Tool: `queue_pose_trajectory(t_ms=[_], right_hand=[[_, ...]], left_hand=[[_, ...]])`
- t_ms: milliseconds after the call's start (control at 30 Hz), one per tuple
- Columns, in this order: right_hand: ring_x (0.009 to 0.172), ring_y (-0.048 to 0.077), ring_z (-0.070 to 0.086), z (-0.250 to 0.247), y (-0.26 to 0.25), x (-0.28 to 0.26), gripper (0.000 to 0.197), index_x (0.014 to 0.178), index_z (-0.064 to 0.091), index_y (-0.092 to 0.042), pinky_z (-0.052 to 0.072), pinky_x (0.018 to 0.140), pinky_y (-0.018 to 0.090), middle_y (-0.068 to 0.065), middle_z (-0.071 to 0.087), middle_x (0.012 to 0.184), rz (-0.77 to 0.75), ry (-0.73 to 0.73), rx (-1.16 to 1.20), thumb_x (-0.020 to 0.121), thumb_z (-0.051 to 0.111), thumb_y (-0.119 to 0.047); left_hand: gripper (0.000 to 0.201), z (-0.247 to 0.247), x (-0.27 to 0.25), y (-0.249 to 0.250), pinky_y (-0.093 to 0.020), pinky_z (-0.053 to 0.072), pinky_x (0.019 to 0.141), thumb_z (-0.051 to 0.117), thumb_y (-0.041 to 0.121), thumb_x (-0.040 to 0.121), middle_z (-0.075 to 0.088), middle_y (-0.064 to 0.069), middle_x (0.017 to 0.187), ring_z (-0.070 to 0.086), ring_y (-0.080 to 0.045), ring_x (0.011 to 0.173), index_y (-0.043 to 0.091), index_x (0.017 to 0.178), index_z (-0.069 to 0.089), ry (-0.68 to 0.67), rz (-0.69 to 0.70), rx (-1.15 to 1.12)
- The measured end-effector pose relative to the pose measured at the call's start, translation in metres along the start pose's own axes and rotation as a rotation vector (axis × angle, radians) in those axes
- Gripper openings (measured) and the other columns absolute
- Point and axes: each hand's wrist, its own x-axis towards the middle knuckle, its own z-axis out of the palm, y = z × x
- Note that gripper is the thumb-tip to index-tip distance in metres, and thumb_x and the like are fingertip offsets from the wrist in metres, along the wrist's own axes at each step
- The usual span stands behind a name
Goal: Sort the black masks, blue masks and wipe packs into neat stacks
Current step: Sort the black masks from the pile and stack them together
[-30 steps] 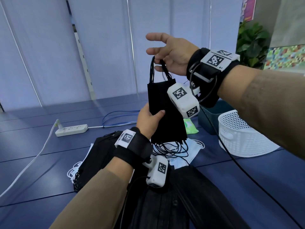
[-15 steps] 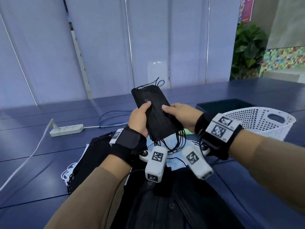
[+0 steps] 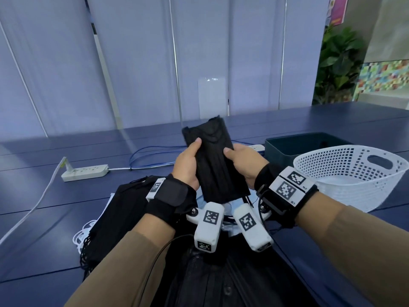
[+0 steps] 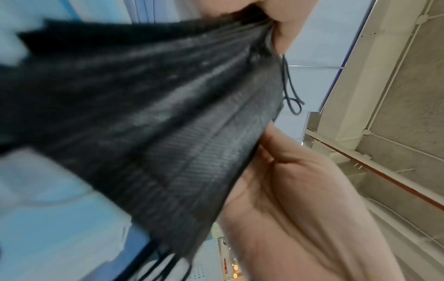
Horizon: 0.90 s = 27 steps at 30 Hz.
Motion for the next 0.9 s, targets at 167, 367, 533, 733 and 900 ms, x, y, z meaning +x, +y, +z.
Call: queue_pose_trajectory(t_ms=[167, 367, 533, 733, 900], right_hand=[[0.11, 0.037, 0.057, -0.002, -0.001, 0.016, 0.032, 0.116, 0.052, -0.004, 0.045, 0.098, 0.052, 0.02, 0.06, 0.118, -0.051, 0.132, 0.089, 0.096, 0.043, -0.028], [0.107, 0.032, 0.056, 0.009, 0.002, 0.02, 0.027, 0.116, 0.044, -0.006, 0.046, 0.096, 0.05, 0.017, 0.057, 0.115, -0.064, 0.124, 0.099, 0.099, 0.039, -0.027], [0.107, 0.032, 0.056, 0.003, -0.001, 0.033, 0.028, 0.114, 0.046, -0.006, 0.045, 0.096, 0.051, 0.015, 0.058, 0.115, -0.06, 0.102, -0.029, 0.096, 0.043, -0.026], [0.09, 0.026, 0.064, -0.029, -0.04, 0.04, 0.051, 0.125, 0.045, -0.009, 0.056, 0.078, 0.047, 0.011, 0.062, 0.109, -0.154, 0.072, -0.032, 0.078, 0.065, -0.007], [0.065, 0.015, 0.055, -0.072, -0.079, 0.04, 0.061, 0.127, 0.038, -0.019, 0.053, 0.044, 0.023, 0.001, 0.05, 0.084, -0.263, 0.008, -0.196, 0.079, 0.067, 0.005]], left_hand=[[0.041, -0.006, 0.004, -0.014, -0.039, 0.047, 0.099, 0.05, 0.035, 0.096, 0.067, -0.011, 0.116, 0.064, -0.023, 0.109, 0.007, 0.123, 0.06, -0.159, -0.041, 0.233], [0.025, -0.009, 0.009, -0.014, -0.036, 0.052, 0.092, 0.048, 0.027, 0.098, 0.07, -0.011, 0.107, 0.068, -0.021, 0.099, 0.012, 0.102, 0.067, -0.046, 0.177, 0.373], [0.023, -0.018, 0.017, -0.012, -0.037, 0.051, 0.092, 0.045, 0.025, 0.099, 0.07, -0.006, 0.105, 0.066, -0.02, 0.1, 0.015, 0.1, 0.067, -0.014, 0.4, 0.562], [0.027, -0.009, 0.03, 0.009, -0.035, 0.049, 0.08, 0.046, 0.031, 0.098, 0.067, -0.006, 0.098, 0.063, -0.021, 0.088, 0.009, 0.101, 0.062, -0.097, 0.531, 0.959], [0.016, -0.002, 0.041, 0.045, -0.006, 0.039, 0.062, 0.048, 0.029, 0.097, 0.062, 0.007, 0.085, 0.056, 0.002, 0.072, 0.017, 0.099, 0.06, -0.265, 0.537, 1.207]])
